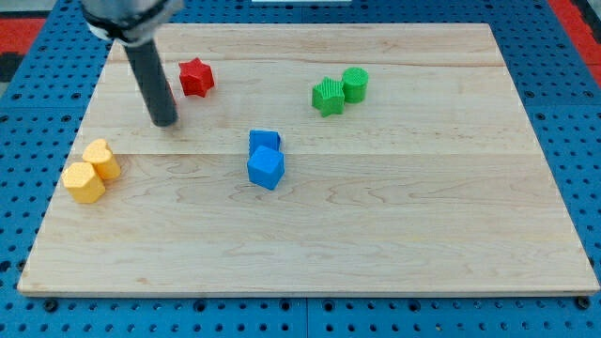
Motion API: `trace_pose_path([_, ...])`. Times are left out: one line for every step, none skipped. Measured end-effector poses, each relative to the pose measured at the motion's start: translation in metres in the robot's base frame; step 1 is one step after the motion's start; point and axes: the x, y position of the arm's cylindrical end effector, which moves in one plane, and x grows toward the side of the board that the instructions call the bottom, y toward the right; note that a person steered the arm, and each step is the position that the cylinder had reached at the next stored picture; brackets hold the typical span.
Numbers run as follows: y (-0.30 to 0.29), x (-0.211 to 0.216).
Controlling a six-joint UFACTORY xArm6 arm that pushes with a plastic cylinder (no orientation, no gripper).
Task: Push red blocks away from yellow blocks
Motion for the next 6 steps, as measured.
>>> trace_pose_path([-0.002,-0.029])
trace_pose_path([0.006,-0.025])
trace_pose_path([-0.054,-0.018])
trace_pose_path([-0.063,-0.07])
trace_pose_path([-0.013,-0.063])
trace_pose_path([0.01,-0.056])
